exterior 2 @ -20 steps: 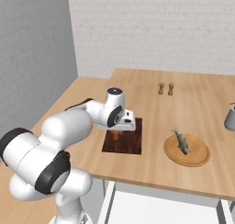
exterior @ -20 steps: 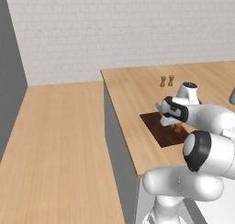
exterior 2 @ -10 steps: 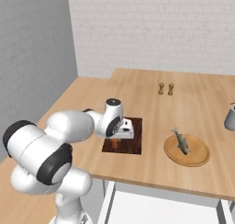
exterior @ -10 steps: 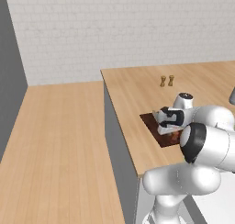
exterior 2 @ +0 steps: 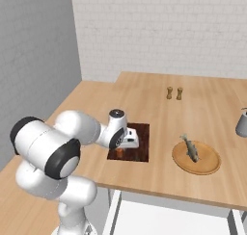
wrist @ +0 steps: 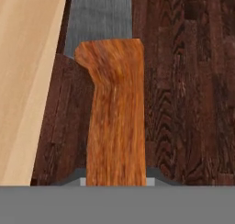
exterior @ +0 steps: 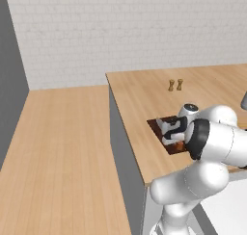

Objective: Pick up the knife from the drawer and place it on the cutting board. Then place the meat from the plate to the cutting board.

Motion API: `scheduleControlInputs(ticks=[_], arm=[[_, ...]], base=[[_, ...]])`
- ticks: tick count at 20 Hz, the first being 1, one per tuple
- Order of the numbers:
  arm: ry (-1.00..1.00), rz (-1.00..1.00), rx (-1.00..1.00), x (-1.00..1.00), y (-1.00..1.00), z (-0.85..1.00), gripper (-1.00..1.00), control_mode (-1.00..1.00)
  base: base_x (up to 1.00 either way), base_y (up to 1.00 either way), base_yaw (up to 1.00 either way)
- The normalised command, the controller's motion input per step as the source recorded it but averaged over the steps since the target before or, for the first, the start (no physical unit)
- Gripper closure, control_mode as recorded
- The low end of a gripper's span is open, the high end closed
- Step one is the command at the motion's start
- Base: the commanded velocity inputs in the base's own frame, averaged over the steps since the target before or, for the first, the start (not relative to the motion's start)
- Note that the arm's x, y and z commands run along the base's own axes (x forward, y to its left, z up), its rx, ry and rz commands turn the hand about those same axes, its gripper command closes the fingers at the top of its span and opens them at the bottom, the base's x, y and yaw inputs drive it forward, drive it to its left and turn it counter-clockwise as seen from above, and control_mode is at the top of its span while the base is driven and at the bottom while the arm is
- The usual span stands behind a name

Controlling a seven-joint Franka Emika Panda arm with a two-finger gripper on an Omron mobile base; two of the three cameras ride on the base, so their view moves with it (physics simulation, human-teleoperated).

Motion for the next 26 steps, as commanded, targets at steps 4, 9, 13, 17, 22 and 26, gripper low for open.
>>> scheduleControlInputs(ticks=[4,9,13,17,22,26], arm=[[0.0,0.0,0.0,0.65,0.01,0.0,1.0,-1.0],[0.0,0.0,0.0,0.16,0.0,-0.13,1.0,-1.0],[0.0,0.0,0.0,0.0,0.0,-0.44,1.0,-1.0],[0.0,0.0,0.0,0.0,0.0,-0.26,1.0,-1.0],[0.0,0.0,0.0,0.0,0.0,0.0,-1.0,-1.0],[-0.03,0.01,0.0,0.0,0.0,0.12,-1.0,-1.0]], base=[[0.0,0.0,0.0],[0.0,0.0,0.0],[0.0,0.0,0.0],[0.0,0.0,0.0],[0.0,0.0,0.0],[0.0,0.0,0.0]])
